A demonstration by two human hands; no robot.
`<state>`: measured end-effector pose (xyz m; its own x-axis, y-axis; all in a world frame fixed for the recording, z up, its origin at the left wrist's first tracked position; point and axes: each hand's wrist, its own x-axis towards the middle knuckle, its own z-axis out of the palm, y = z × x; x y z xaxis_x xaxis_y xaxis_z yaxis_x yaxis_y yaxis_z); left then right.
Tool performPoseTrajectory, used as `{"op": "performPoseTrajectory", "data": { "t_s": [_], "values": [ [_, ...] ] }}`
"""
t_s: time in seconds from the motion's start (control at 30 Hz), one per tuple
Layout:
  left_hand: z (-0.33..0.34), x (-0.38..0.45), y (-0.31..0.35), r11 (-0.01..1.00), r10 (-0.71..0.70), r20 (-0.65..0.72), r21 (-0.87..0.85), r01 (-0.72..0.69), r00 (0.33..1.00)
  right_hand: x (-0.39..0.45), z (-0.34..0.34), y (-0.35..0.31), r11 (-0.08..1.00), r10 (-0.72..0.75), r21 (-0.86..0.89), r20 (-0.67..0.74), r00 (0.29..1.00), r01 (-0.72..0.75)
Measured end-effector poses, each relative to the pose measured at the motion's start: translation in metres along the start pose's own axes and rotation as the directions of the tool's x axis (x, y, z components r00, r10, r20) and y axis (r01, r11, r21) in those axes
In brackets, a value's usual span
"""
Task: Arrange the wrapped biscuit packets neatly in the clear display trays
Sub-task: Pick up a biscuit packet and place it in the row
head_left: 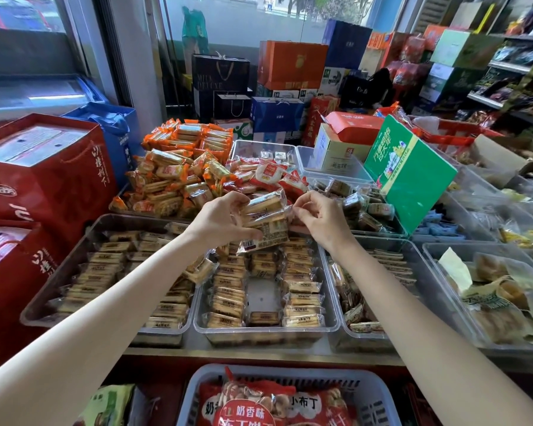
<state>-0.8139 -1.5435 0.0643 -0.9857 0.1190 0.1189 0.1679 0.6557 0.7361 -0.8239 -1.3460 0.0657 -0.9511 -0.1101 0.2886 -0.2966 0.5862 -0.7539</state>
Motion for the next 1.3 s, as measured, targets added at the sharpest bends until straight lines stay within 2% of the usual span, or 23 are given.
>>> {"op": "performPoseTrajectory", "data": {
  "t_s": [0.1, 0.17, 0.23, 0.27, 0.33, 0.37, 0.43, 0.5, 0.53, 0.67, 0.8, 0.9, 1.1, 1.23, 1.3],
  "values": [
    [0.001, 0.0, -0.003, 1.0, -0.004, -0.01, 0.026, 0.004, 1.0, 0.001, -0.006, -0.003, 0.998, -0.045, -0.052, 0.054, 0.998, 0.047],
    [0.0, 0.002, -0.003, 0.997, 0.016, -0.02, 0.078, -0.014, 1.0, 0.003, -0.011, -0.01, 0.977, -0.068, -0.181, 0.219, 0.973, 0.109],
    [0.0, 0.004, 0.002, 0.991, 0.05, -0.003, 0.123, -0.049, 0.999, 0.003, -0.009, -0.014, 0.895, -0.062, -0.384, 0.394, 0.917, 0.226],
    [0.0, 0.004, 0.006, 0.988, 0.073, 0.016, 0.134, -0.075, 0.997, 0.002, -0.004, -0.015, 0.846, -0.069, -0.451, 0.436, 0.897, 0.284],
    [0.003, 0.003, 0.014, 0.983, 0.116, 0.054, 0.135, -0.122, 0.992, 0.003, 0.007, -0.013, 0.793, -0.111, -0.505, 0.432, 0.895, 0.342],
    [0.004, 0.001, 0.014, 0.987, 0.127, 0.058, 0.092, -0.132, 0.99, 0.004, 0.01, -0.011, 0.796, -0.129, -0.501, 0.406, 0.905, 0.339],
    [0.001, -0.004, 0.01, 0.978, 0.089, 0.038, -0.194, -0.08, 0.995, 0.004, 0.009, -0.007, 0.848, -0.131, -0.447, 0.345, 0.929, 0.286],
    [-0.003, -0.011, 0.003, 0.882, 0.03, 0.037, -0.471, -0.009, 0.999, 0.002, 0.001, -0.002, 0.909, -0.12, -0.353, 0.284, 0.951, 0.221],
    [-0.004, -0.013, -0.001, 0.869, 0.023, 0.047, -0.494, 0.004, 0.999, 0.001, -0.003, -0.001, 0.931, -0.124, -0.303, 0.262, 0.957, 0.203],
    [-0.001, -0.01, -0.004, 0.93, 0.045, 0.09, -0.366, -0.009, 0.995, -0.001, -0.008, 0.003, 0.971, -0.144, -0.154, 0.234, 0.962, 0.183],
    [0.001, -0.003, 0.003, 0.957, 0.083, -0.034, -0.275, -0.089, 0.996, 0.0, -0.008, 0.012, 0.996, -0.082, -0.023, 0.205, 0.975, 0.089],
    [0.002, 0.002, 0.004, 0.976, 0.143, -0.056, -0.159, -0.15, 0.988, 0.003, -0.004, 0.021, 0.997, -0.076, 0.026, 0.191, 0.979, 0.073],
    [0.001, 0.011, -0.003, 0.973, 0.221, -0.049, 0.076, -0.217, 0.974, 0.014, 0.006, 0.041, 0.998, -0.067, -0.004, 0.196, 0.978, 0.069],
    [0.004, 0.016, -0.009, 0.973, 0.207, -0.01, 0.108, -0.205, 0.978, 0.023, 0.007, 0.051, 0.999, -0.023, 0.031, 0.138, 0.99, 0.019],
    [0.008, 0.02, -0.011, 0.975, 0.206, -0.049, 0.09, -0.201, 0.977, 0.028, 0.007, 0.052, 0.999, -0.03, 0.035, 0.131, 0.991, 0.026]
  ]
}}
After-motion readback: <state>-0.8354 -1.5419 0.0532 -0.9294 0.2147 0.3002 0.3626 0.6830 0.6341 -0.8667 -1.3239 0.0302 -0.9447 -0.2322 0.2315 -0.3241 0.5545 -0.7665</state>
